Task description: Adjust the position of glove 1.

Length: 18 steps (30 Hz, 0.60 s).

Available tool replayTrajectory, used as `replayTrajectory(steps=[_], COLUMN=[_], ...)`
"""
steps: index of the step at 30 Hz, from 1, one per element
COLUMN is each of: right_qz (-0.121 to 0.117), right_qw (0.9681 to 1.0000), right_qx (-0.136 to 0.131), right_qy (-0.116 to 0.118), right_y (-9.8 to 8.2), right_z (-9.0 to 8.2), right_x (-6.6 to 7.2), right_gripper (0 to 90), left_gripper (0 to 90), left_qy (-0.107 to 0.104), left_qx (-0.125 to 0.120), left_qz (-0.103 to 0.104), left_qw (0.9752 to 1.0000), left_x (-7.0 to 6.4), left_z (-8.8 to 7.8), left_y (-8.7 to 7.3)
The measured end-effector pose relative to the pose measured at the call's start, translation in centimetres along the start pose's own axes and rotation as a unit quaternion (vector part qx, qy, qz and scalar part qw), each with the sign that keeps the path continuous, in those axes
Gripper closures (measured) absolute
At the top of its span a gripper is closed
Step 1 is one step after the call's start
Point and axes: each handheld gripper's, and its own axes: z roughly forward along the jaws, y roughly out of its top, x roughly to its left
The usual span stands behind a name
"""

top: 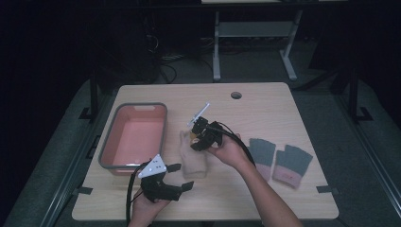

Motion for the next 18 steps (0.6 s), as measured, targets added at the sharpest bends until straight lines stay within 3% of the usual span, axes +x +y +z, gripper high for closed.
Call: replayTrajectory(steps=[18], right_qz=[0.024], right_qw=[0.9997], right_qx=[0.007], right_qy=[0.001], right_y=[-1.2], right_z=[1.6], right_x=[-0.4], right_gripper=[56.8], left_gripper=[18.1], left_qy=[0.004], left_qx=[0.006], left_qz=[-0.011], left_qw=[0.9999], left_x=[0.2], left_z=[0.3], left_y=[-0.1])
